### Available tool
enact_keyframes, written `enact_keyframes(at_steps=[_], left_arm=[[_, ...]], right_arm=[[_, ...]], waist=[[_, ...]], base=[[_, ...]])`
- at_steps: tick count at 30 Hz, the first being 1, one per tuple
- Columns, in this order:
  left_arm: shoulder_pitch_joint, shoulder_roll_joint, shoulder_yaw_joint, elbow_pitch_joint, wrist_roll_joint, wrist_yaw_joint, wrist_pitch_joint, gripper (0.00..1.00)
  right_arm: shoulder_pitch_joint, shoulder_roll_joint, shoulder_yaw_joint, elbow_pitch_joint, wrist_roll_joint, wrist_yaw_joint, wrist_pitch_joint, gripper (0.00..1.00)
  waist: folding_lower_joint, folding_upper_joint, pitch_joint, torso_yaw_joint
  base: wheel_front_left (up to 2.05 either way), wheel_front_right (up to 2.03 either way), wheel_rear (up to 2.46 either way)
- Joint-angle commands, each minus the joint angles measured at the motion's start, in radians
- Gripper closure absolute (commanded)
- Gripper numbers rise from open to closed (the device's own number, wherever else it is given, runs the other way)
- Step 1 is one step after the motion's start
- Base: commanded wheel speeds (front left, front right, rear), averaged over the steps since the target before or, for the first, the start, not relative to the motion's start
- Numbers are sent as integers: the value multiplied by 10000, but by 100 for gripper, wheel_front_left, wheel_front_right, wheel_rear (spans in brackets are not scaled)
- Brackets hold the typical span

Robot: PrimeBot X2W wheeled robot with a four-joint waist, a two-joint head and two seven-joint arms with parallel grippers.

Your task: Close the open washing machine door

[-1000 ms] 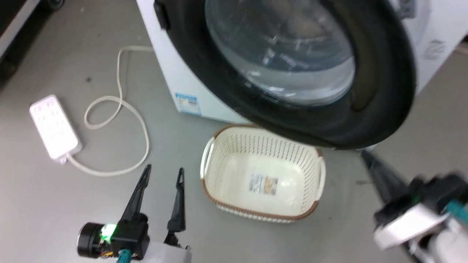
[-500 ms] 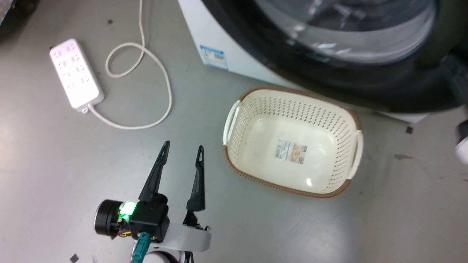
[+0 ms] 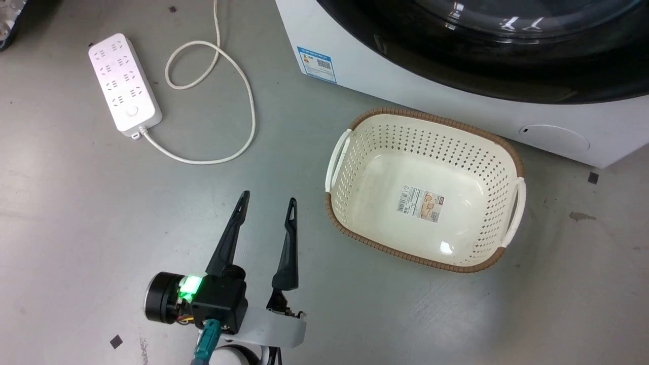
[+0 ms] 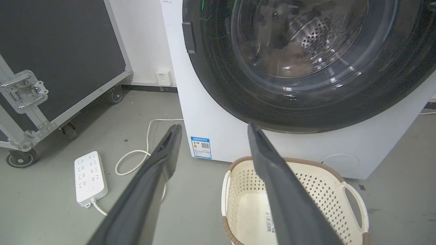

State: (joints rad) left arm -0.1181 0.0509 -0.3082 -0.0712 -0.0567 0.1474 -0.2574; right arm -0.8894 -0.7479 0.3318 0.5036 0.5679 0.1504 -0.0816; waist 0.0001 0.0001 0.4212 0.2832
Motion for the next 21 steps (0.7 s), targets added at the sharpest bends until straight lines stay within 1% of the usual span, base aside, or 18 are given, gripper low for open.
enact_keyframes(at_steps=[1, 3, 6, 7, 8, 9, 10, 12, 13, 15, 18, 21], left_arm=[[-112, -5, -9, 23, -49, 37, -43, 0], [-63, -5, 54, 40, -78, 54, -43, 0], [-31, -5, 126, 72, -128, 27, -43, 0], [6, -6, 208, 127, -176, -35, -43, 0], [6, -6, 208, 127, -176, -35, -43, 0], [34, -6, 267, 160, -216, -66, -43, 0], [141, -6, 440, 257, -323, -147, -43, 0], [216, -6, 527, 318, -370, -197, -43, 0], [454, -5, 786, 495, -485, -371, -43, 0], [588, 3, 947, 590, -540, -514, -43, 0], [779, 28, 1181, 719, -601, -718, -43, 0], [1022, 44, 1430, 814, -674, -870, -43, 0]], right_arm=[[-387, -226, -243, 236, 74, -197, -39, 100], [-395, -62, -49, 597, 128, -197, -269, 100], [-257, 98, 101, 776, 189, -197, -472, 100], [-31, 242, 252, 885, 228, -197, -787, 0], [-31, 242, 252, 885, 228, -197, -787, 0], [125, 318, 334, 896, 214, -197, -973, 0], [523, 503, 362, 869, 99, -197, -1330, 0], [733, 600, 280, 836, -28, -197, -1492, 0], [1588, 1085, -107, 474, -423, -197, -1729, 0], [2335, 1421, -377, 26, -871, -197, -1776, 0], [3554, 2074, -1125, -875, -1516, -197, -1794, 0], [4894, 2940, -2131, -1947, -2358, -197, -1798, 0]], waist=[[-1, -1, -42, -17], [-1, -1, -256, -109], [-1, -1, -468, -209], [-1, -1, -741, -341], [-1, -1, -741, -341], [-1, -1, -908, -424], [-1, -1, -1298, -622], [-1, -1, -1508, -735], [-1, -1, -2071, -1101], [-1, -1, -2416, -1348], [-1, -1, -2854, -1731], [-1, -1, -3202, -2110]], base=[[0, 0, 0], [0, 0, 0], [0, 0, 0], [0, 0, 0], [0, 0, 0], [0, 0, 0], [0, 0, 0], [0, 0, 0], [0, 0, 0], [0, 0, 0], [0, 0, 0], [0, 0, 0]])
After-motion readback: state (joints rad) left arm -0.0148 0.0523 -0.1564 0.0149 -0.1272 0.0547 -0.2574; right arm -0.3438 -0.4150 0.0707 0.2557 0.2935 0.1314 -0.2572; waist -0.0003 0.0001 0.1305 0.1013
